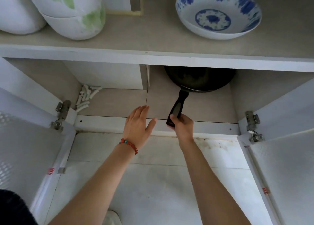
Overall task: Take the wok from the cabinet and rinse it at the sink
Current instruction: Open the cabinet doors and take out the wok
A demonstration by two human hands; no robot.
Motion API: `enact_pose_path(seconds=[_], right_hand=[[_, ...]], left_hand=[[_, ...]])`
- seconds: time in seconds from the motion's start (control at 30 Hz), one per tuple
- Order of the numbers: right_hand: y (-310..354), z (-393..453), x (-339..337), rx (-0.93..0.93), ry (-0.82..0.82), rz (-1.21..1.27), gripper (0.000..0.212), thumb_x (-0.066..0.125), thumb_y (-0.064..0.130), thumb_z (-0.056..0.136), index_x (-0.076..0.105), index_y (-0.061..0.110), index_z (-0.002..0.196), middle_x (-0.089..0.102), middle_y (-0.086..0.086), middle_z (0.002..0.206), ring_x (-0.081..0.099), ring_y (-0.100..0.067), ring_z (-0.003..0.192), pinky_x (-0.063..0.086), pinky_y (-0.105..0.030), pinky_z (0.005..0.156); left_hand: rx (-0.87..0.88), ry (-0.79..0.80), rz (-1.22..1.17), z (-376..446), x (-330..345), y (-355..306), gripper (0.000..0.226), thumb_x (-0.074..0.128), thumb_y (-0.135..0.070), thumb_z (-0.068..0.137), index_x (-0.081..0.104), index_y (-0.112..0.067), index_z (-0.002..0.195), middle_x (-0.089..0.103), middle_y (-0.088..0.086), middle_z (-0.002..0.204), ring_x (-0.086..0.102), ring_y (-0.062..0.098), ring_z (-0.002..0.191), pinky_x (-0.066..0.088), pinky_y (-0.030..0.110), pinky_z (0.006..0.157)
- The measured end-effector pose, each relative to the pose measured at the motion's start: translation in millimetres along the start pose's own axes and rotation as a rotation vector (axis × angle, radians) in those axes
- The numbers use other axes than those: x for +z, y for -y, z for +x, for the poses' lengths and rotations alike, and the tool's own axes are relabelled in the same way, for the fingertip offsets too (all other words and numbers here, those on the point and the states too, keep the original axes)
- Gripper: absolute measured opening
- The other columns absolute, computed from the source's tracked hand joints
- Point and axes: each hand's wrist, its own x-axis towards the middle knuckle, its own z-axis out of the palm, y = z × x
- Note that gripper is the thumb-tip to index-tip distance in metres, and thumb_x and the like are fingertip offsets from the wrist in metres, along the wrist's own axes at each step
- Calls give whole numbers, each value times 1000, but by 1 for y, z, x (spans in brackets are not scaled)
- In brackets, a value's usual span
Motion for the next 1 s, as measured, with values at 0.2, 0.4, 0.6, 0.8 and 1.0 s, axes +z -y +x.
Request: enact_pose_path(seconds=[0.2,0.4,0.6,0.8,1.0], right_hand=[[0,-13,-54,3,-44,-38,17,55,-2,86,61,-14,97,62,-17,81,60,-19,57,55,-18,57],[3,-10,-69,-66,-3,-138,15,53,-7,86,60,-16,94,61,-20,83,62,-7,45,54,-15,53],[1,-5,-68,-83,6,-112,12,53,-7,83,62,0,79,63,-17,76,64,-10,49,53,-17,53],[7,14,-56,-68,-1,-71,13,55,9,88,62,-1,84,64,-10,66,61,-11,44,52,-19,49],[5,21,-51,-100,-22,-85,19,56,7,85,57,1,68,57,-3,48,50,-16,35,44,-24,42]], left_hand=[[-73,151,-317,25,37,-40,54,43,-39,91,40,-7,134,45,13,141,38,24,132,29,29,106],[-232,290,-694,51,67,-77,44,48,-28,90,47,-7,129,56,11,131,51,21,121,33,18,93],[-290,314,-886,73,87,-80,28,61,-21,83,63,-6,107,66,5,100,62,20,98,46,22,81],[-330,354,-999,88,91,-79,17,63,-14,81,63,2,74,53,7,58,48,14,50,42,18,47],[-412,386,-1049,94,95,-80,29,68,-14,76,66,9,93,58,14,67,51,13,40,41,19,40]])
